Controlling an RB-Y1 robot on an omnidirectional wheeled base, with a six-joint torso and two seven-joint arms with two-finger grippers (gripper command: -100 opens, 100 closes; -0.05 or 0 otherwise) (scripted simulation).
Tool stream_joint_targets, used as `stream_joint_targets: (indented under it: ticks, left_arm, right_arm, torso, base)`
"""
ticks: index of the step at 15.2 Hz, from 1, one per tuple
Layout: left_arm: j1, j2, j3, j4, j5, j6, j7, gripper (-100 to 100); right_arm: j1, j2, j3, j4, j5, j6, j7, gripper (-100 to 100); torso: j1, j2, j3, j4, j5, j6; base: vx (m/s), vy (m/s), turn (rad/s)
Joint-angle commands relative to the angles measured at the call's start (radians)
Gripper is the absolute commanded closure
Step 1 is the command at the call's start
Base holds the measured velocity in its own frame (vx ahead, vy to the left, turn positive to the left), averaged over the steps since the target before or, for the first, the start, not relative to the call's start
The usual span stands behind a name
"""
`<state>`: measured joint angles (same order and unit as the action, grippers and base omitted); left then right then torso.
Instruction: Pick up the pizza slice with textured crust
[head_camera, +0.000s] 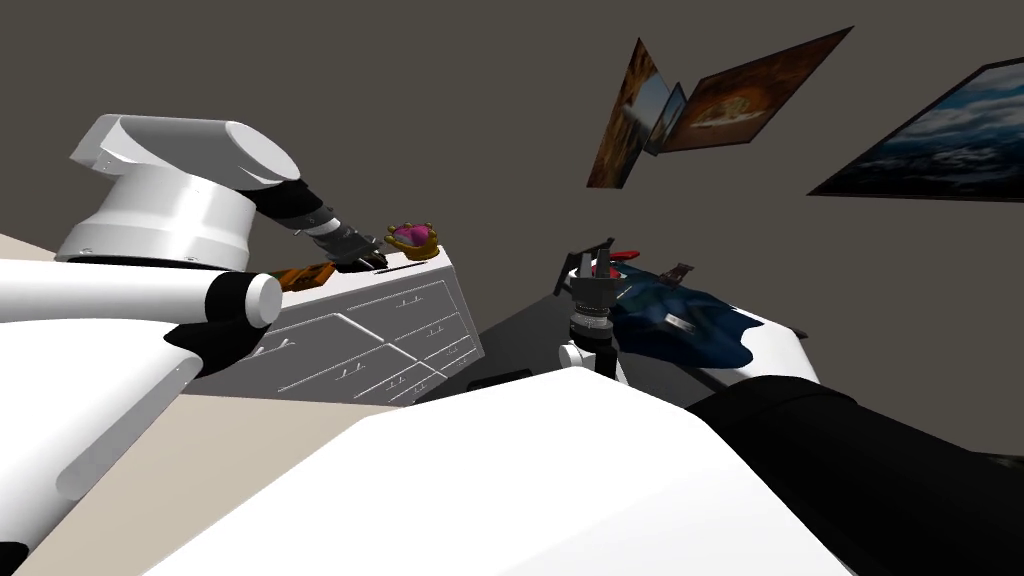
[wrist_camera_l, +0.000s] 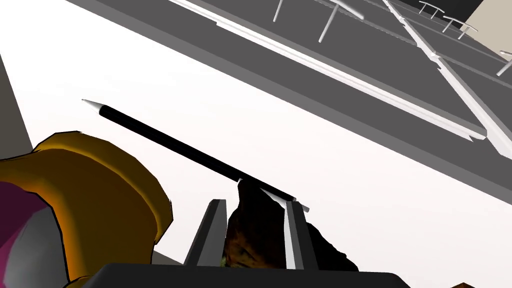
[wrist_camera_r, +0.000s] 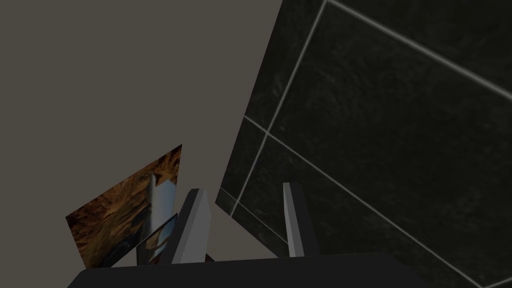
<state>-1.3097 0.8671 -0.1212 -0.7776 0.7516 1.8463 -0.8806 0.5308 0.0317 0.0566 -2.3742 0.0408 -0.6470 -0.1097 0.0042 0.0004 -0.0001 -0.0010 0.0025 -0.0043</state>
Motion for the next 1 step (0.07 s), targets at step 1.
stream_joint_targets:
  ticks: [1]
  left_arm:
    - [0.000, 0.000, 0.000, 0.000, 0.000, 0.000, 0.000, 100]
  right_arm:
    - [0.000, 0.000, 0.000, 0.000, 0.000, 0.000, 0.000, 0]
  torso:
    - [0.000, 0.000, 0.000, 0.000, 0.000, 0.000]
  base:
    - [0.020, -0.014, 0.035]
